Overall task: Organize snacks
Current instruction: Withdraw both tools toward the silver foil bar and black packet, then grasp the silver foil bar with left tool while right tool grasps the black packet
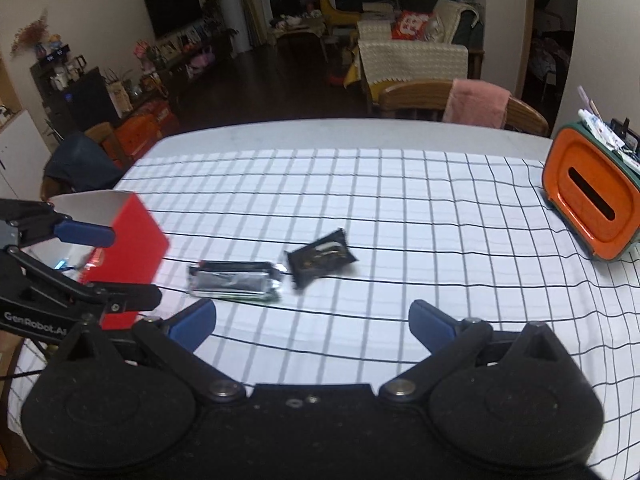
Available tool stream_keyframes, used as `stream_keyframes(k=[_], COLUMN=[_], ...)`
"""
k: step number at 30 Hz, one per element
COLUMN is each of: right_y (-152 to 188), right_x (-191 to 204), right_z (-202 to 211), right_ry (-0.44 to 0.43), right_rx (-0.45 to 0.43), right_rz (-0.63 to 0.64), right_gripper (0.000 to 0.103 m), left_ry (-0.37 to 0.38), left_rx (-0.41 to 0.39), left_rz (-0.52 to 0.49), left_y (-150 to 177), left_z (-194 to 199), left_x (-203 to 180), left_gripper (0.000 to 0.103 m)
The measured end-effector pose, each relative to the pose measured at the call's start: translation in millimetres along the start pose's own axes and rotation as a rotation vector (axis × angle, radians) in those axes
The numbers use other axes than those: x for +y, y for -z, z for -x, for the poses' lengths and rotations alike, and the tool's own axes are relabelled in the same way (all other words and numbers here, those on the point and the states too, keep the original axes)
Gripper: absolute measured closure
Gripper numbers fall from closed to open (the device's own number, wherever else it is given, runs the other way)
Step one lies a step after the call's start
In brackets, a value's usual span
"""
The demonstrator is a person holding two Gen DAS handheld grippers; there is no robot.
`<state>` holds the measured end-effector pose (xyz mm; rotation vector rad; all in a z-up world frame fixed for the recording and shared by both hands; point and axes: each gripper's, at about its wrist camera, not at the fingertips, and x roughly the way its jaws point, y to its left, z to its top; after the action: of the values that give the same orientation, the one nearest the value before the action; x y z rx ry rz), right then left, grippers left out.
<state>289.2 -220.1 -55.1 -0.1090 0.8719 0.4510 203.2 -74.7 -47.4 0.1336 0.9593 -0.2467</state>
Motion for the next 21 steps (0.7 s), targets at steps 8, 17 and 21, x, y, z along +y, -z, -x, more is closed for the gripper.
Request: stream_keyframes(k=[8,17,21], right_y=[-24.9,-45.8,-54.9], right_x=[-37.3,-42.2,-38.2], right_z=[-50.7,-112.2,-141.5], right_ry=[0.034,0.026,0.049], right_rx=[0.061,0.126,0.167], right_rz=[-0.050,-0.096,-0.159], right_gripper=[0.000,0.000,0.001], left_ry=[0.005,-0.007,-0.006], left_rx=[0.164,0.291,0.306], left_rz=[-0.104,-0.130,-0.167], left_y=[-27.6,-42.5,-43.6], left_z=[-63.0,-122.7,-135.7], left_x=[-2.8,12.9,15.8], left_gripper=[0.017,0.017,0.017])
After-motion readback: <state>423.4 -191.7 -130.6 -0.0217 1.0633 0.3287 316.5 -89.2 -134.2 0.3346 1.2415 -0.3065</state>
